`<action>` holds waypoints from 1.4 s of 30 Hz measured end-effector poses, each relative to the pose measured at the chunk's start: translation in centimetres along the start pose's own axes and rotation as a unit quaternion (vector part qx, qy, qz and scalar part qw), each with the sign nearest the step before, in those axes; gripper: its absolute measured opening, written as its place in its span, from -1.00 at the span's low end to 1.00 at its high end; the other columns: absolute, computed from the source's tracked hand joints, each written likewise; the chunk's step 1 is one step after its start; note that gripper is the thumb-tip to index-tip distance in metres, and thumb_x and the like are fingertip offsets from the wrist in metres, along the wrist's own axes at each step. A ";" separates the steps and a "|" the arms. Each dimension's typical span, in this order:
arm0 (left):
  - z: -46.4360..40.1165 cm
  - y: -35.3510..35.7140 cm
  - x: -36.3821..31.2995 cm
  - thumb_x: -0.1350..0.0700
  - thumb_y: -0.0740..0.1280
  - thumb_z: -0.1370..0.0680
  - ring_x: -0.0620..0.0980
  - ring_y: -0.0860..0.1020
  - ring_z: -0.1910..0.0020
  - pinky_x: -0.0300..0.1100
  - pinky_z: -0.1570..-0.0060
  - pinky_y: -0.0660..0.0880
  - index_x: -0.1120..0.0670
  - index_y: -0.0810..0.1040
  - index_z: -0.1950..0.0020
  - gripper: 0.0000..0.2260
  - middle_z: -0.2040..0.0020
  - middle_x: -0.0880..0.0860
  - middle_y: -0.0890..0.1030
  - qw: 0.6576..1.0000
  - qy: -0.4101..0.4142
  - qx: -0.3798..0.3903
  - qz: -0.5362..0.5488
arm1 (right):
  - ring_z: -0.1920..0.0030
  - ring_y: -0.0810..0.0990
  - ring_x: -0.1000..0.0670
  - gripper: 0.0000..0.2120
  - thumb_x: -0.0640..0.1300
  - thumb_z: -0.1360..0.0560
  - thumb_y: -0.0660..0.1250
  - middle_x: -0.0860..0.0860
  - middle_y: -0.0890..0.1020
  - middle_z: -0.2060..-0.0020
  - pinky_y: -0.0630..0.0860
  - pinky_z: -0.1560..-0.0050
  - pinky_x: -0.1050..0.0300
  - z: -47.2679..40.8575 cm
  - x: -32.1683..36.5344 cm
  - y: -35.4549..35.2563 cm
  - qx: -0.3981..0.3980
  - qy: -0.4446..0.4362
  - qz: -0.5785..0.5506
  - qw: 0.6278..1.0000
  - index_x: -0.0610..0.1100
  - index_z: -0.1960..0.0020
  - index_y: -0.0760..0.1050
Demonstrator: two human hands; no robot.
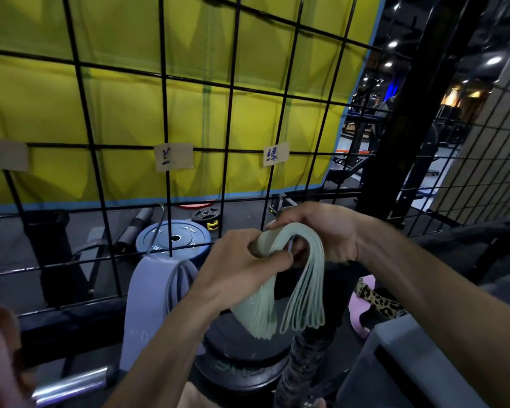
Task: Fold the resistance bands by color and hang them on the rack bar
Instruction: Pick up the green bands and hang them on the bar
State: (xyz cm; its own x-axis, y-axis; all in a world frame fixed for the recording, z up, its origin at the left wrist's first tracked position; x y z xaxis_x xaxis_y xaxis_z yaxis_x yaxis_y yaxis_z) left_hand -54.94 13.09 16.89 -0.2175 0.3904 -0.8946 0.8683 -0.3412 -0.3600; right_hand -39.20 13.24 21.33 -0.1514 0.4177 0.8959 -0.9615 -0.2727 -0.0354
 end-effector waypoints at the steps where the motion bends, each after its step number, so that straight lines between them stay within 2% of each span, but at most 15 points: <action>1: -0.1 0.0 -0.1 -0.06 0.50 -0.45 -0.10 0.38 0.47 -0.18 0.40 0.27 0.11 0.53 0.25 -0.71 0.50 -0.13 0.40 1.000 0.002 -0.003 -0.010 | 0.53 0.42 0.10 -0.78 -0.14 -0.57 0.28 -0.05 0.53 0.40 0.41 0.40 0.24 0.1 0.0 0.0 0.009 0.002 -0.003 1.000 -0.22 0.17 0.59; 6: -0.3 0.0 -0.1 -0.08 0.50 -0.43 -0.14 0.36 0.50 -0.22 0.42 0.27 0.13 0.54 0.25 -0.69 0.51 -0.12 0.40 0.998 0.022 -0.012 -0.051 | 0.40 0.54 0.03 -0.80 -0.18 -0.57 0.21 -0.09 0.64 0.25 0.54 0.31 0.17 0.7 -0.2 -0.3 0.020 -0.025 -0.031 0.999 -0.22 -0.05 0.59; 9: -0.3 0.2 -0.1 -0.07 0.50 -0.41 -0.13 0.40 0.50 -0.23 0.44 0.30 0.14 0.54 0.26 -0.70 0.50 -0.12 0.44 0.999 0.014 -0.020 -0.040 | 0.47 0.51 0.05 -0.77 -0.22 -0.55 0.16 -0.10 0.60 0.28 0.51 0.39 0.22 0.4 -0.4 -0.2 0.031 -0.006 -0.043 0.999 -0.25 -0.04 0.57; 13: -0.1 0.6 -0.2 -0.26 0.43 -0.30 -0.14 0.41 0.50 -0.18 0.44 0.30 0.14 0.58 0.23 -0.56 0.49 -0.09 0.49 0.999 0.012 -0.029 -0.014 | 0.53 0.45 0.07 -0.79 -0.26 -0.49 0.16 -0.11 0.48 0.29 0.43 0.52 0.28 -0.2 -0.6 -0.4 0.018 -0.006 -0.023 1.000 -0.24 -0.09 0.46; 18: -0.1 0.8 -0.2 -0.18 0.49 -0.44 -0.08 0.61 0.30 -0.06 0.27 0.50 -0.07 0.65 0.10 -0.79 0.26 -0.05 0.66 0.999 0.016 -0.016 -0.045 | 0.46 0.40 0.07 -0.84 -0.23 -0.57 0.13 -0.03 0.49 0.28 0.39 0.54 0.29 0.3 -1.8 0.0 0.023 -0.040 -0.024 0.999 -0.11 0.07 0.48; 21: 0.0 0.7 -0.6 -0.18 0.43 -0.49 -0.11 0.57 0.31 -0.17 0.35 0.43 -0.09 0.60 0.08 -0.81 0.27 -0.03 0.62 0.995 0.029 -0.003 -0.093 | 0.53 0.38 0.09 -0.82 -0.23 -0.59 0.09 -0.03 0.46 0.34 0.34 0.56 0.29 0.9 -2.2 0.1 0.028 -0.045 -0.036 0.998 -0.09 0.05 0.46; 23: 0.2 0.8 -0.8 -0.18 0.39 -0.53 -0.14 0.57 0.30 -0.24 0.38 0.41 -0.12 0.56 0.02 -0.83 0.26 -0.07 0.62 0.995 0.029 0.012 -0.099 | 0.51 0.36 0.06 -0.83 -0.20 -0.61 0.10 -0.03 0.46 0.34 0.33 0.51 0.25 1.0 -2.5 0.2 0.026 -0.057 -0.039 0.997 -0.09 -0.05 0.47; 25: 0.4 0.9 -0.8 -0.18 0.33 -0.56 -0.15 0.57 0.30 -0.28 0.38 0.41 -0.15 0.53 -0.01 -0.85 0.26 -0.10 0.61 0.994 0.020 0.024 -0.108 | 0.43 0.46 0.04 -0.80 -0.16 -0.64 0.14 -0.05 0.56 0.27 0.42 0.42 0.19 1.0 -3.2 0.2 0.005 -0.085 -0.046 0.995 -0.11 -0.17 0.50; 27: 0.4 0.8 -0.7 -0.21 0.27 -0.56 -0.13 0.58 0.31 -0.23 0.34 0.46 -0.14 0.53 -0.01 -0.81 0.26 -0.10 0.62 0.990 0.020 0.021 -0.135 | 0.14 0.64 -0.02 -0.70 -0.05 -0.66 0.20 -0.07 0.66 0.01 0.58 0.08 0.10 1.0 -3.9 0.1 -0.025 -0.130 -0.046 0.990 -0.15 -0.30 0.52; 29: 0.3 0.7 -0.7 -0.25 0.23 -0.54 -0.13 0.60 0.29 -0.13 0.27 0.52 -0.11 0.54 0.00 -0.75 0.23 -0.09 0.64 0.987 0.019 0.026 -0.155 | -0.16 0.64 -0.06 -0.62 0.10 -0.62 0.23 -0.04 0.65 -0.21 0.53 -0.24 0.00 1.4 -4.6 0.0 -0.049 -0.180 -0.028 0.982 -0.03 -0.36 0.50; 31: 0.3 1.0 -0.8 -0.22 0.23 -0.56 -0.12 0.58 0.36 -0.15 0.35 0.48 -0.06 0.54 0.05 -0.74 0.28 -0.07 0.62 0.987 0.021 0.039 -0.155 | -0.26 0.61 -0.02 -0.59 0.16 -0.56 0.24 -0.02 0.62 -0.27 0.51 -0.29 0.00 2.1 -5.2 0.0 -0.069 -0.226 0.000 0.972 0.09 -0.37 0.49; 34: 0.3 1.4 -1.2 -0.18 0.22 -0.62 -0.07 0.47 0.44 -0.17 0.45 0.36 0.00 0.55 0.07 -0.72 0.37 -0.01 0.55 0.986 0.031 0.061 -0.152 | -0.24 0.60 0.04 -0.64 0.04 -0.58 0.28 -0.01 0.60 -0.26 0.53 -0.17 0.15 2.9 -6.0 -0.1 -0.085 -0.268 0.078 0.956 0.11 -0.37 0.50; 37: 0.1 1.4 -1.2 -0.17 0.22 -0.62 -0.01 0.56 0.34 -0.03 0.29 0.47 -0.07 0.58 0.04 -0.76 0.26 0.04 0.62 0.987 0.023 0.078 -0.139 | -0.25 0.58 0.05 -0.68 -0.11 -0.67 0.20 -0.04 0.60 -0.27 0.49 -0.20 0.23 3.1 -6.2 -0.2 -0.102 -0.303 0.130 0.938 0.00 -0.40 0.47; 40: -0.2 1.2 -1.1 -0.22 0.19 -0.60 -0.14 0.51 0.36 -0.07 0.24 0.42 -0.15 0.57 0.14 -0.74 0.37 -0.13 0.54 0.986 0.017 0.081 -0.148 | -0.14 0.61 -0.07 -0.66 -0.02 -0.62 0.16 -0.04 0.65 -0.10 0.48 -0.27 0.07 3.0 -6.0 -0.3 -0.140 -0.325 0.184 0.917 0.03 -0.36 0.48; 42: -0.3 1.2 -1.3 -0.24 0.16 -0.59 -0.13 0.43 0.40 -0.06 0.24 0.37 -0.17 0.56 0.22 -0.70 0.42 -0.10 0.45 0.986 0.019 0.092 -0.135 | -0.02 0.62 -0.11 -0.63 0.03 -0.61 0.12 -0.03 0.65 0.01 0.48 -0.22 -0.09 2.9 -5.7 -0.5 -0.148 -0.337 0.235 0.900 0.03 -0.36 0.46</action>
State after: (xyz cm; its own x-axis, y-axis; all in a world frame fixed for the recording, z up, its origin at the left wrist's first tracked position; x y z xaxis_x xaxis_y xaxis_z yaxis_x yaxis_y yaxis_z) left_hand -53.48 12.39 17.70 -0.4096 0.5189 -0.7503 0.6844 -0.3690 -0.6289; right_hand -37.16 8.43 17.52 -0.4801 -0.3306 0.8126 -0.8615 0.0028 -0.5078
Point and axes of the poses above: each hand's wrist, its own z-axis away from the middle knuckle, its own y-axis out of the palm, x = y × z, the point moved 3 cm from there along -z, towards the middle knuckle
